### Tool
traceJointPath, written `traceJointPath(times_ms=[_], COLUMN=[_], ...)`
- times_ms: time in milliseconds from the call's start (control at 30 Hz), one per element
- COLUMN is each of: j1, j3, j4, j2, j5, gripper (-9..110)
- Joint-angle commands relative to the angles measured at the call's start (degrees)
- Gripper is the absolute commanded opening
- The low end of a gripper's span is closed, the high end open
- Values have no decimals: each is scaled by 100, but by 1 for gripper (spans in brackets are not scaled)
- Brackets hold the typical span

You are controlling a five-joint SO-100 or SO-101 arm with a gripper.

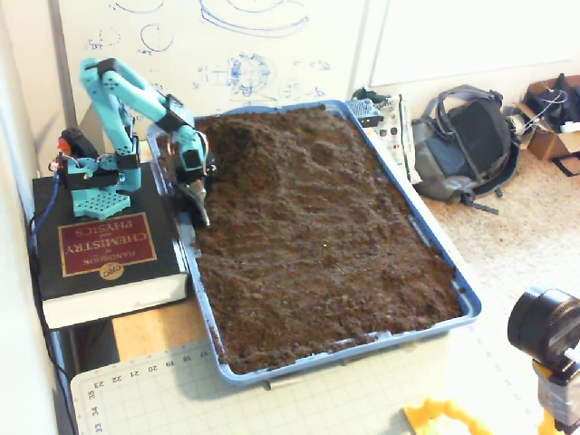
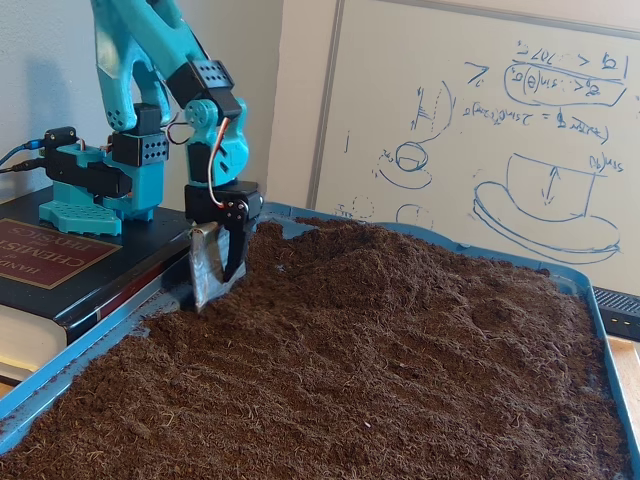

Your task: Build a berm.

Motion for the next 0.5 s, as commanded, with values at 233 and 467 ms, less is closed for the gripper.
traceJointPath(times_ms=[233,467], j1=[-132,-141], j3=[-1749,-2320], j4=[-176,-176], j2=[-738,-1072], j5=[62,62], gripper=[0,0])
